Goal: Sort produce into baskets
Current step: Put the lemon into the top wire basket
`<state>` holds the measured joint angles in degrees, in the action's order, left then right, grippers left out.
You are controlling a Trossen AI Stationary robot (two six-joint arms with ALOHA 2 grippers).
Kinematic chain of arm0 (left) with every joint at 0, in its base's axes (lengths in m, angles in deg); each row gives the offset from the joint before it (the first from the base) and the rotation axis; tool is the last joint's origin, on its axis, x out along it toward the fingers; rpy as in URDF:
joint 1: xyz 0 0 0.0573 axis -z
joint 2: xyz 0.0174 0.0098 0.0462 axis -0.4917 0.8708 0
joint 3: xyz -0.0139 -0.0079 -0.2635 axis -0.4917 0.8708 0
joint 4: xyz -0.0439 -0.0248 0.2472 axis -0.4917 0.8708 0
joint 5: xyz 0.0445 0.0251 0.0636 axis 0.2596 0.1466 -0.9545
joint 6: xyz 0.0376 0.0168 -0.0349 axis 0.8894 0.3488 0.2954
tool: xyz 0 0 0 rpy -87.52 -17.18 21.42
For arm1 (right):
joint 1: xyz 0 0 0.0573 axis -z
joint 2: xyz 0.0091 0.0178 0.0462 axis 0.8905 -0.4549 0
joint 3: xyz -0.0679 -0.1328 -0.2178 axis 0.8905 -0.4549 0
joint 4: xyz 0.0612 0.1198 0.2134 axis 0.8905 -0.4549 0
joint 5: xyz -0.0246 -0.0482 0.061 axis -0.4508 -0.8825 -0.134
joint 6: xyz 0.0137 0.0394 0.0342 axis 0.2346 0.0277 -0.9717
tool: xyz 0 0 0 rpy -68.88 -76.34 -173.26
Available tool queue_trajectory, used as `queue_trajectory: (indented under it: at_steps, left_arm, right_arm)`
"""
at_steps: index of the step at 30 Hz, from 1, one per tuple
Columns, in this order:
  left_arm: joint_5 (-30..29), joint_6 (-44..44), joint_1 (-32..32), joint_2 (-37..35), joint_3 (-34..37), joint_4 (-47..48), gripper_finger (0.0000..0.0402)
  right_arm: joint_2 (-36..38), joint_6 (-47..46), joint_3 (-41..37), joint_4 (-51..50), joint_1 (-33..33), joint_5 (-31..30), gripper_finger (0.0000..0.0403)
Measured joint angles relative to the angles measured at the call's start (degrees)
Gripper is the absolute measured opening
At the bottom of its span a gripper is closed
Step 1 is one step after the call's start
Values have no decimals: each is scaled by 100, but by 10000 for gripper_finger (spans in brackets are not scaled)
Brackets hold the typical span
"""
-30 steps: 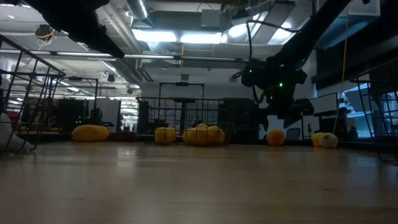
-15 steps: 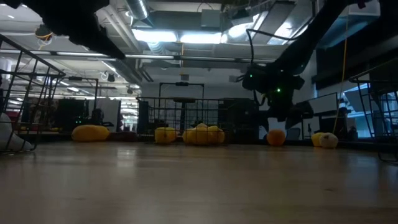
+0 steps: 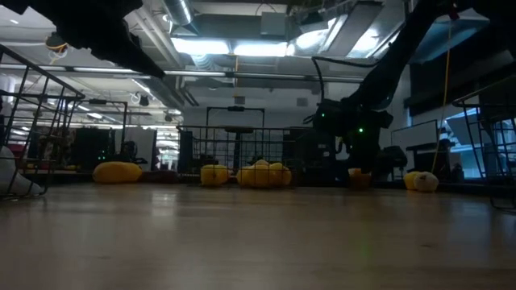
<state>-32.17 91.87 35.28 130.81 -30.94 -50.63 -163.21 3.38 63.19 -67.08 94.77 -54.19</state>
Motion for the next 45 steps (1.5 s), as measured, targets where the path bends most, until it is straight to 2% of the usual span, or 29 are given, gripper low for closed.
queue_trajectory:
  at_steps: [5, 8, 18, 24, 26, 31, 37, 45]
  left_arm:
    - [0, -14, 0, 0, 0, -50, 198]
    - [0, -30, 0, 0, 0, -59, 198]
    - [0, -38, 0, 0, 0, -57, 198]
    - [0, -71, 0, 0, 0, -52, 198]
    - [0, -71, 0, 0, 0, -52, 198]
    - [0, -59, 0, 0, 0, -50, 198]
    - [0, -56, 2, 0, 0, -46, 198]
    - [0, -50, 2, 0, 0, -50, 198]
  right_arm:
    - [-21, 138, -3, 7, 8, 90, 278]
    - [-28, 150, -3, 11, 1, 50, 255]
    - [-33, 416, -5, -11, -1, 38, 73]
    - [-33, 487, -7, -22, -1, 92, 7]
    - [-33, 536, -7, -29, 1, 176, 4]
    - [79, 760, 8, -97, -91, 472, 28]
    - [848, 1043, 4, -214, -440, 576, 42]
    - [1682, 1166, 10, -709, -305, 573, 42]
